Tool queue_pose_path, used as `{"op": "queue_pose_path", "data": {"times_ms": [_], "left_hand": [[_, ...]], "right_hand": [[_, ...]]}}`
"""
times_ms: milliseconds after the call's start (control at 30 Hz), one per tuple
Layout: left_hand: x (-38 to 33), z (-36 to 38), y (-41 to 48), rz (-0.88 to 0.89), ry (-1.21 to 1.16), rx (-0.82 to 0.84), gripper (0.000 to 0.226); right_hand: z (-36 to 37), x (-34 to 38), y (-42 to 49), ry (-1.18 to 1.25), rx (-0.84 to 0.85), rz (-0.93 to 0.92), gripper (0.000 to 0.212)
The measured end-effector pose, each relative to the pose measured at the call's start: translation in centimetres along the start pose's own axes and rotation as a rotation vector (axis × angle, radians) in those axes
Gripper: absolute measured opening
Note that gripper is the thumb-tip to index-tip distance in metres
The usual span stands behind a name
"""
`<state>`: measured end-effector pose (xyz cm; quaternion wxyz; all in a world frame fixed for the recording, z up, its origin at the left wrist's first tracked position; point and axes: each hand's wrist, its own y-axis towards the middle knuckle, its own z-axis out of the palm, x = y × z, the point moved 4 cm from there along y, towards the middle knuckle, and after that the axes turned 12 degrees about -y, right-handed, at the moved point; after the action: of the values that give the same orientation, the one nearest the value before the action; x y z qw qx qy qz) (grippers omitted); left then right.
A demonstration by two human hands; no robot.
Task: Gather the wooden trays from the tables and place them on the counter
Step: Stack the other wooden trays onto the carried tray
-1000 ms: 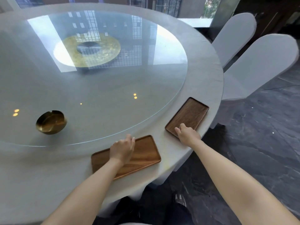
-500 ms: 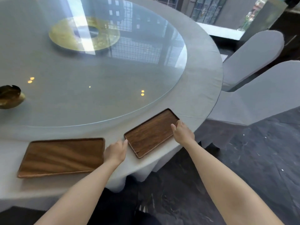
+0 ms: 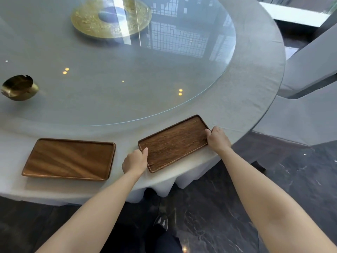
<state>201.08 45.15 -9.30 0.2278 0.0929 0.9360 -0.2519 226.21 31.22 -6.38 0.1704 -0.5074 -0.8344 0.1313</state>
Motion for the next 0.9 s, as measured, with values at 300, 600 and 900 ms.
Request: {"op": "queue_pose_path", "data": {"times_ms": [300, 600, 900], "left_hand": [[0.0, -1.6, 0.5, 0.000, -0.084, -0.058, 0.050], [2.2, -9.1, 2.5, 0.189, -0.106, -0.125, 0.049], [10.4, -20.4, 7.0, 0.305, 0.002, -0.184, 0.045]], "right_hand": [[-0.2, 0.3, -0.2, -0.030, -0.036, -0.010, 0.049], [-1.5, 5.7, -4.5, -0.048, -0.143, -0.104, 0.043], [0.9, 17.7, -10.2, -0.160, -0.177, -0.248, 0.045]]}}
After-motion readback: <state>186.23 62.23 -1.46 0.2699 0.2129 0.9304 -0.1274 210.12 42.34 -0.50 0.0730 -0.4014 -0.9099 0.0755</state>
